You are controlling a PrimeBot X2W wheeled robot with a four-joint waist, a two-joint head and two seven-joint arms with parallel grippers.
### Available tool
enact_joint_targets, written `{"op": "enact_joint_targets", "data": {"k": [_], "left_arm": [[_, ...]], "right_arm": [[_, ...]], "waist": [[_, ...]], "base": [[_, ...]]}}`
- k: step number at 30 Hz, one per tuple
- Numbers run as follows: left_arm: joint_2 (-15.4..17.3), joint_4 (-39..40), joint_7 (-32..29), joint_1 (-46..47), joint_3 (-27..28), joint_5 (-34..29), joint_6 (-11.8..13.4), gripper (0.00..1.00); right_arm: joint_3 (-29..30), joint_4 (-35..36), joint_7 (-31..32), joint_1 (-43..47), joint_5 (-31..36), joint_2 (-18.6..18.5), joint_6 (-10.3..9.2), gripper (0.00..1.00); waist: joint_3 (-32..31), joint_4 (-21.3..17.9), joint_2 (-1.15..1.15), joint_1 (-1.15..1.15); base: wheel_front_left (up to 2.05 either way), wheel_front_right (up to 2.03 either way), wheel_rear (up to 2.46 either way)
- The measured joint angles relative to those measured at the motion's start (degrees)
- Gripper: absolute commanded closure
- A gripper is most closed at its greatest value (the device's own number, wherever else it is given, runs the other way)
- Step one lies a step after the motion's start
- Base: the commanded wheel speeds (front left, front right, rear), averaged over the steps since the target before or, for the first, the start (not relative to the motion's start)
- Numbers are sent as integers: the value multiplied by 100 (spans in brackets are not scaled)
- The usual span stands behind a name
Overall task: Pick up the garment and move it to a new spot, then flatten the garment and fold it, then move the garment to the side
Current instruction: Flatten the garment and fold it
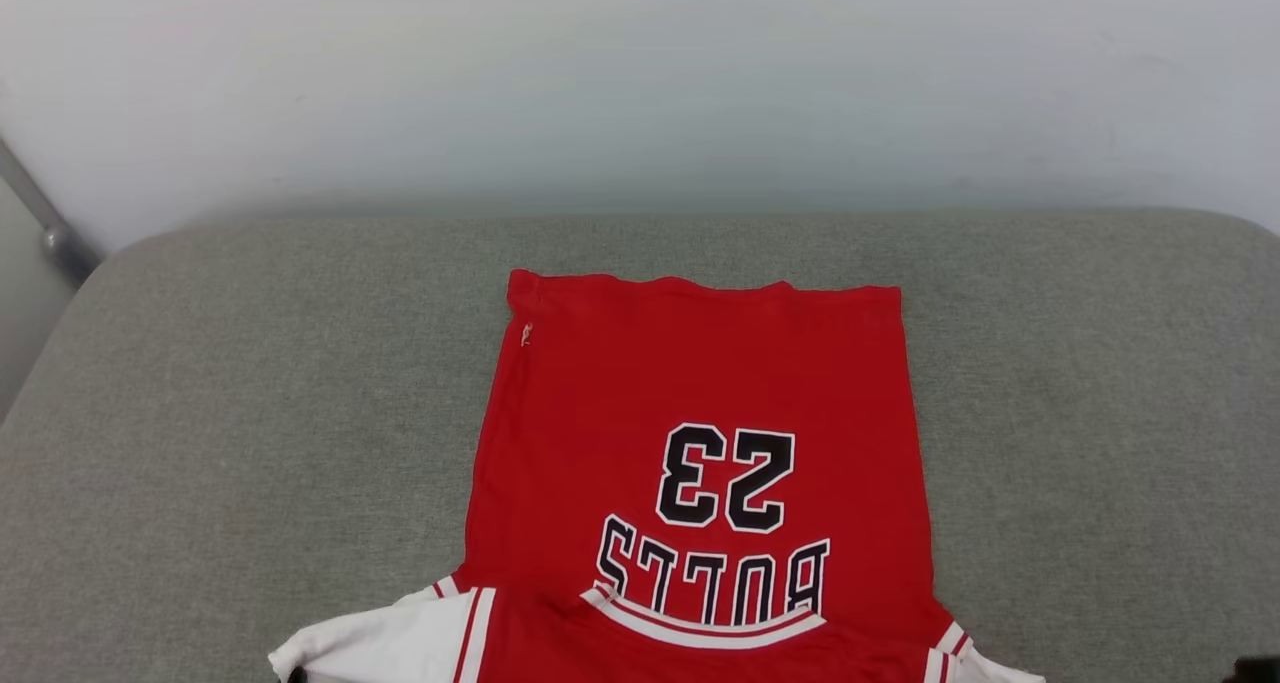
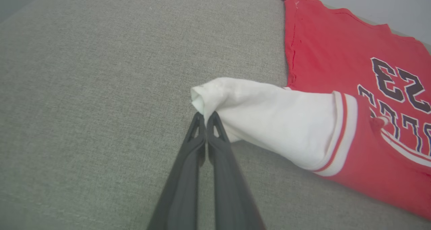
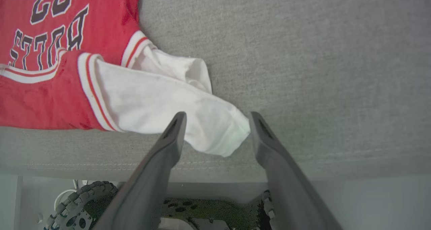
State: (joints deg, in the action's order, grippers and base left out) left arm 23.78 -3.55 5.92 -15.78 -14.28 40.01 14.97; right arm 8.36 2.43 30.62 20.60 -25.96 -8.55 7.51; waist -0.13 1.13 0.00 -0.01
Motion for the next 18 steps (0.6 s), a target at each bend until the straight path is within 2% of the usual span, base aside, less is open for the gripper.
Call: {"op": "enact_joint_targets", "data": {"k": [6,12,15,18], "left_arm": [[-7,218,186,359,4,-99,-38,100],[-99,438,388,1107,-121,-246,-244,100],[-191,489,491,1478,-208,-308,-358,100],[-291,495,561,1824,-333,-409,-492,100]], "right_arm": [[471,19,-553,-1441,375,23,0,0],[683,-1082,-733,-3394,476,-90,0,0],[687,-1751,-485,-4354,480,-255,-1,0],[579,-2303,58,-5150,522,-458,0,0]], "waist": [[303,60,0,1],[870,222,0,2],[1198,359,0,3],[1521,529,0,3]], "base": [[0,0,0],[0,0,0],[0,0,0],[0,0,0]]}}
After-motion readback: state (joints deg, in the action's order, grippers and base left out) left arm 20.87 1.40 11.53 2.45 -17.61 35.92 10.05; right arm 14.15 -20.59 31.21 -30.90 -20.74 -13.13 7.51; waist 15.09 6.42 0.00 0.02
